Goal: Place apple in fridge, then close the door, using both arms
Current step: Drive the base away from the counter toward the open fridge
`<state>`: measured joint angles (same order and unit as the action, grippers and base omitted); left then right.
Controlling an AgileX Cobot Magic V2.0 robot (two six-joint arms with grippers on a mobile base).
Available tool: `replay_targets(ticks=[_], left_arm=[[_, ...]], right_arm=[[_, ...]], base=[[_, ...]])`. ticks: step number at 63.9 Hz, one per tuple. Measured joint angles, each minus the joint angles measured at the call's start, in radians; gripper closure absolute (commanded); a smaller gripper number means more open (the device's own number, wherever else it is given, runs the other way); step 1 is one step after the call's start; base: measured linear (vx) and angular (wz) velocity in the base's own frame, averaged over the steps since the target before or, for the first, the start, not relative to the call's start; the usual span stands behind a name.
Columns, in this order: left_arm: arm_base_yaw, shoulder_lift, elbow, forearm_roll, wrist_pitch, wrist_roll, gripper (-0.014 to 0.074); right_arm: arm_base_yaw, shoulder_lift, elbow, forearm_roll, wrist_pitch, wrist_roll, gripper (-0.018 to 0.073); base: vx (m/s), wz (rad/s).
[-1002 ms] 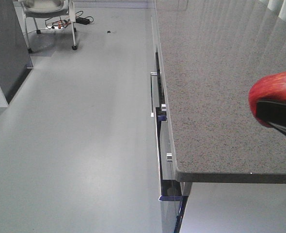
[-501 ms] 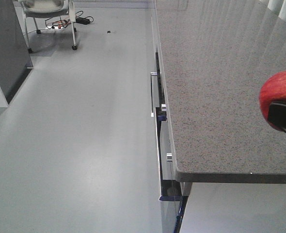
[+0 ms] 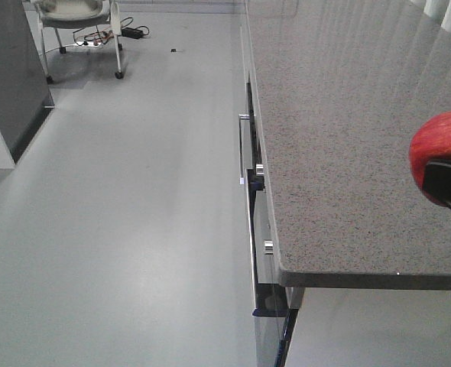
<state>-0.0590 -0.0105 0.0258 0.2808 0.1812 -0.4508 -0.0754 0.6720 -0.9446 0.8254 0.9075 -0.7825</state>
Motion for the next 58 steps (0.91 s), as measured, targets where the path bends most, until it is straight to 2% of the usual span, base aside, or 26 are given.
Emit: replay_targets(ticks=[29, 58], left_arm=[[0.0, 0.0, 0.0, 0.0, 0.0, 0.0, 0.0603], [0.0, 0.0, 0.0, 0.0, 0.0, 0.0, 0.0603]], right_arm=[[0.0, 0.0, 0.0, 0.0, 0.0, 0.0, 0.0566], [0.0, 0.0, 0.0, 0.0, 0.0, 0.0, 0.0566]], base=[[-0.02, 0.18], [-0.04, 0.52]])
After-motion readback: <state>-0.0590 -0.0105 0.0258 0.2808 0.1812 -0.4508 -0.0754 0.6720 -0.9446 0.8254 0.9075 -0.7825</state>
